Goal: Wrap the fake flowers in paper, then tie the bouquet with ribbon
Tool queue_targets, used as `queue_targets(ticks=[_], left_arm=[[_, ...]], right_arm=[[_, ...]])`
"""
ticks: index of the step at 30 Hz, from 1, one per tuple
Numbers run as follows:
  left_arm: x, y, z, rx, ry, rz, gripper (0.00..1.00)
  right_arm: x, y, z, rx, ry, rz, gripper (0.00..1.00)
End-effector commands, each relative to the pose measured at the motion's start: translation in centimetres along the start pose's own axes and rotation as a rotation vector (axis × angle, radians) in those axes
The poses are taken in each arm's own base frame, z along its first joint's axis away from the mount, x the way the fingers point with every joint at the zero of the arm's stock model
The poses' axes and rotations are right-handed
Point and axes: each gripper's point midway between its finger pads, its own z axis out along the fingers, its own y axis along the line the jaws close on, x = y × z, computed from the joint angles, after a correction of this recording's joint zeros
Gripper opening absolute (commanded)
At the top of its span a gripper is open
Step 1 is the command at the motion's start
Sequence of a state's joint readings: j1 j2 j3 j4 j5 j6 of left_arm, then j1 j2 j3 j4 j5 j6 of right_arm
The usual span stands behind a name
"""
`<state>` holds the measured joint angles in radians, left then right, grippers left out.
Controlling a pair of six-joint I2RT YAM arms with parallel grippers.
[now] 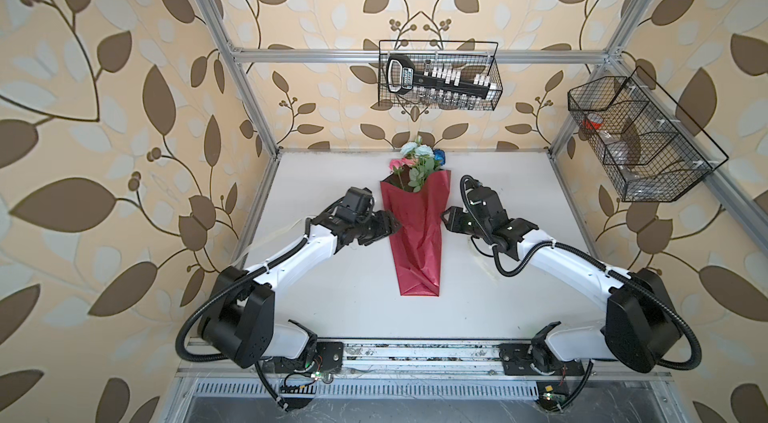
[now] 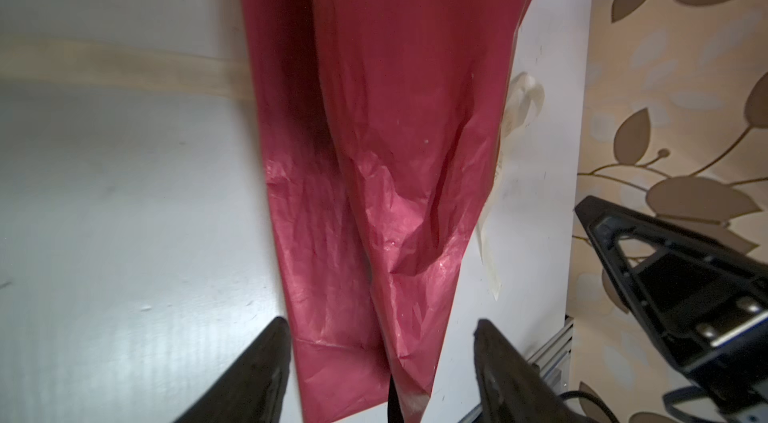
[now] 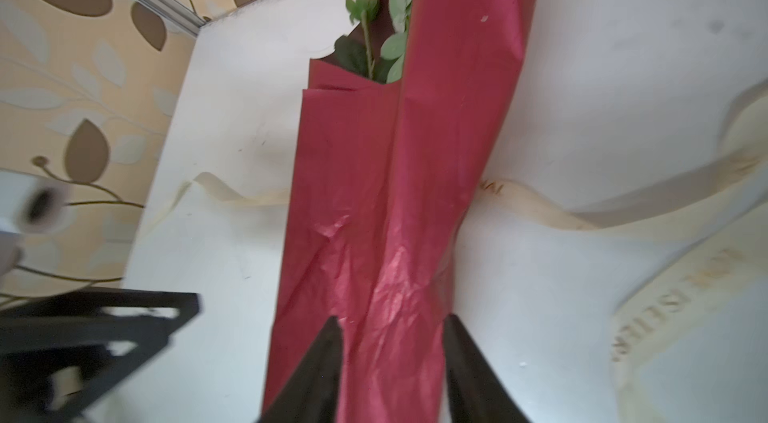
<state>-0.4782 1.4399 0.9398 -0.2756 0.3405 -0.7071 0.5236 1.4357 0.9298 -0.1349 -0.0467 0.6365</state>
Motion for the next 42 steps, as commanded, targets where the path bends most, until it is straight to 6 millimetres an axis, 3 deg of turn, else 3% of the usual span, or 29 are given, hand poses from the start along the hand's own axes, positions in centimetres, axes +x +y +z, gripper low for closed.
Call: queue_targets(ticks=[1, 6, 9, 14, 19, 23, 27, 30, 33, 38, 40, 42], left_arm=[[-0.2, -1.1, 1.6, 0.004, 0.014, 0.049, 0.70], [0.7, -0.4, 4.4, -0.028, 0.080, 0.063, 0.57], [1.0, 1.0, 5.6, -0.085, 0.103, 0.055, 0.38], [1.5, 3.4, 6.9, -0.168, 0.117, 0.033, 0.02], [1.9, 4.9, 7.8, -0.218, 0.131, 0.016, 0.00], [1.9, 4.2, 7.9, -0.183, 0.135, 0.006, 0.00], [1.4, 2.7, 6.5, -0.136, 0.105, 0.019, 0.16], [0.6, 1.2, 4.9, -0.108, 0.072, 0.035, 0.36], [-0.2, -0.2, 2.9, -0.085, 0.031, 0.048, 0.48], [-1.6, -0.4, -1.0, -0.130, -0.059, 0.056, 0.64], [-2.7, 0.5, -3.3, -0.150, -0.113, 0.039, 0.75], [-4.3, 3.2, -5.6, -0.183, -0.171, -0.037, 0.91]], right_arm=[[0.1, 2.7, 2.0, -0.126, 0.067, -0.017, 0.29], [0.6, 2.3, 5.9, -0.106, 0.127, -0.019, 0.23], [1.0, 0.9, 8.1, -0.067, 0.161, 0.001, 0.19], [1.3, -1.6, 9.9, -0.014, 0.179, 0.029, 0.18], [2.2, -2.7, 10.8, -0.012, 0.206, 0.027, 0.18], [2.3, -3.5, 10.9, -0.006, 0.212, 0.035, 0.20], [0.4, -2.6, 9.3, -0.036, 0.172, -0.010, 0.31], [-1.4, -1.7, 6.9, -0.039, 0.123, -0.062, 0.36], [-2.7, -1.7, 3.9, 0.002, 0.065, -0.097, 0.39], [-1.7, -6.1, -0.6, 0.228, 0.024, -0.087, 0.44], [-0.5, -8.3, -2.2, 0.319, 0.025, -0.081, 0.46], [0.9, -10.2, -3.8, 0.392, 0.026, -0.082, 0.49]])
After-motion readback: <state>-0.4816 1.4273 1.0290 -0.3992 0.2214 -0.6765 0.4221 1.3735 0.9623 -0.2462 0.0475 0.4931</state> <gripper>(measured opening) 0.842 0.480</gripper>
